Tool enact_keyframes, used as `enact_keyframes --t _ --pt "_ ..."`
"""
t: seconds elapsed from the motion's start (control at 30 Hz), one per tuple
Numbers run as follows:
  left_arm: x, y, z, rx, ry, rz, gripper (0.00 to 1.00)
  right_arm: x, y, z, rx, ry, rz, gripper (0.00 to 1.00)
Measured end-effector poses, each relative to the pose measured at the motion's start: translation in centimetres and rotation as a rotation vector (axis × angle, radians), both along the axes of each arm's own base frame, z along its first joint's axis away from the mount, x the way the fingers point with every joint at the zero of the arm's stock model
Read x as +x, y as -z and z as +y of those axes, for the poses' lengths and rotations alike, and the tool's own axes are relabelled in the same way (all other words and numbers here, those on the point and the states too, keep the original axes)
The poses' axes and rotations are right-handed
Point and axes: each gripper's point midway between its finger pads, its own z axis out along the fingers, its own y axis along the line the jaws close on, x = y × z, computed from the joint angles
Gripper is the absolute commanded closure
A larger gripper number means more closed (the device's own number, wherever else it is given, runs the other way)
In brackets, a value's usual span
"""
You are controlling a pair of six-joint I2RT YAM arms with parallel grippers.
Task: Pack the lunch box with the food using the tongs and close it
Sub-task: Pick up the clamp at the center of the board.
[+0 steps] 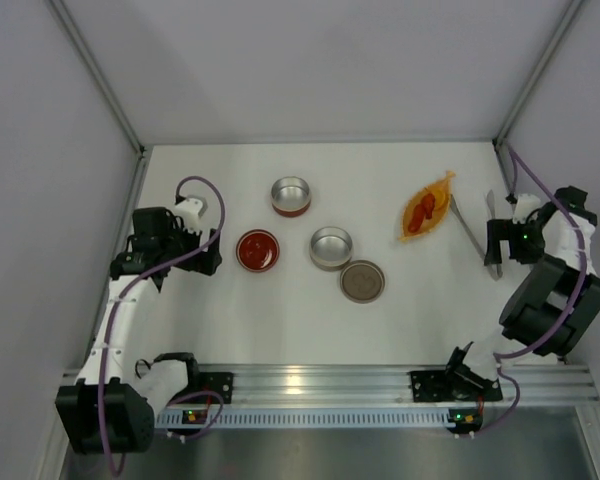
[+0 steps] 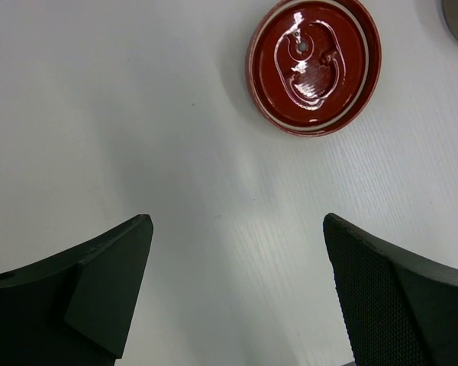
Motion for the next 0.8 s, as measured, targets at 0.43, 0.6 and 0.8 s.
enact_keyframes --t 0.43,0.6,0.8 --pt "0.0 -2.0 -1.2 -0.044 0.067 0.082 0.02 0.6 4.0 0.3 -0.059 -0.044 0.091 0.01" --pt "0.9 -2.7 -1.2 -0.045 0.063 0.083 0.02 2.1 5.7 0.4 -0.068 -0.071 0.088 0.0" --pt "1.8 -2.2 -1.1 -0.049 0.058 0.117 0.02 3.7 7.8 -0.1 -0.078 -0.08 0.09 0.01"
